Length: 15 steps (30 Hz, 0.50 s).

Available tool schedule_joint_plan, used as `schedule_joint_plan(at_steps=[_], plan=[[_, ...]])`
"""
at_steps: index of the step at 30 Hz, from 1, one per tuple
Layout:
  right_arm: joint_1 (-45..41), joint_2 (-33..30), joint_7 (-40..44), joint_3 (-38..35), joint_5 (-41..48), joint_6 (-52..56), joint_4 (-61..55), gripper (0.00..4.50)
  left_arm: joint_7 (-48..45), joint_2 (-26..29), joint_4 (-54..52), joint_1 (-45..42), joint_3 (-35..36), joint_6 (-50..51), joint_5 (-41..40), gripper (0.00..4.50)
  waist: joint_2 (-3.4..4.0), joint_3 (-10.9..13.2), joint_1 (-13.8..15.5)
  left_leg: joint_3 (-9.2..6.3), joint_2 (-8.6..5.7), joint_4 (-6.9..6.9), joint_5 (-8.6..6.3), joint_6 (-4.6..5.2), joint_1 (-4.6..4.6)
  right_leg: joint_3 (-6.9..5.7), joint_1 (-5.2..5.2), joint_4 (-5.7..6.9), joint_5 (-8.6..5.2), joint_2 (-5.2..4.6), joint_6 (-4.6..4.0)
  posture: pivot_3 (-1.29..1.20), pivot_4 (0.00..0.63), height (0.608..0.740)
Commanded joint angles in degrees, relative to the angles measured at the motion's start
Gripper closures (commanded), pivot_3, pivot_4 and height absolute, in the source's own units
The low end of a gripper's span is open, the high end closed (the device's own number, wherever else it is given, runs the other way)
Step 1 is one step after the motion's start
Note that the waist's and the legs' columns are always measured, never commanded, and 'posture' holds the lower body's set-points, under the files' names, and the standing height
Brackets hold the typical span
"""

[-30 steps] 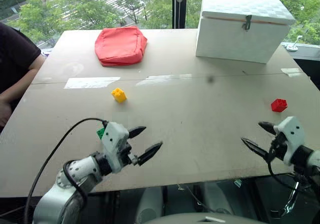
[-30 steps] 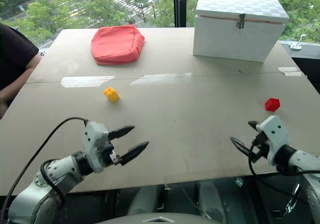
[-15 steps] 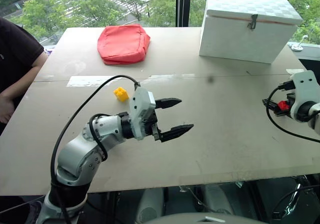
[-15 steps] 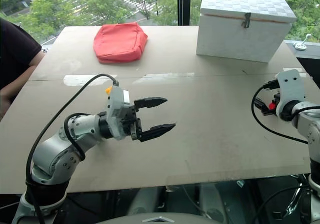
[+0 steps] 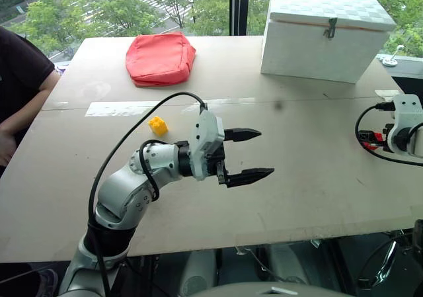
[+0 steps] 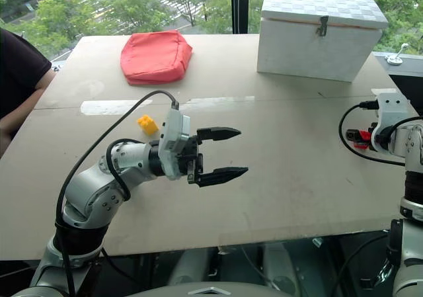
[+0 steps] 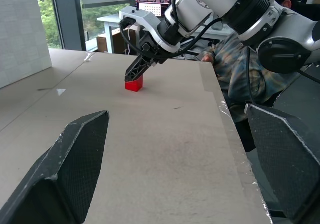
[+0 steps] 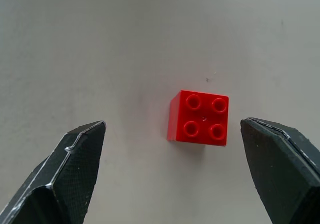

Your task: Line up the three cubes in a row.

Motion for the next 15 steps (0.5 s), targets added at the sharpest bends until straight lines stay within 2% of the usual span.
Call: schedule_joint_plan(at_steps=[1,11,15], plan=[[-1.78,0.01,-0.15,-0.21,-1.25,-1.68,2.27,0.05,-0.35,-0.07,-1.3,0.16,0.11,-1.12,-0.18,0.03,0.0,0.0,0.04,0.01,0.0,0.0,0.0,0.0,-0.01,0.0,0.0,0.0,0.0,0.0,0.0,0.0,0.15,0.74],[-5.66,0.41,1.3,3.83,-3.53,-8.25,12.36,0.05,-2.92,0.8,-1.86,1.8,1.63,-1.03,-2.68,0.03,0.03,0.02,-0.95,0.01,-0.01,0.0,0.0,0.0,0.01,0.03,0.0,0.0,0.0,0.0,0.01,0.0,0.15,0.74],[-6.83,0.45,2.28,5.66,-4.58,-10.86,16.08,1.05,-2.62,0.91,-2.14,2.16,1.62,-1.25,-2.6,0.0,0.04,0.03,-1.0,0.01,0.0,0.0,0.0,0.0,0.01,0.03,0.0,0.0,0.01,0.01,0.02,0.0,0.15,0.74]])
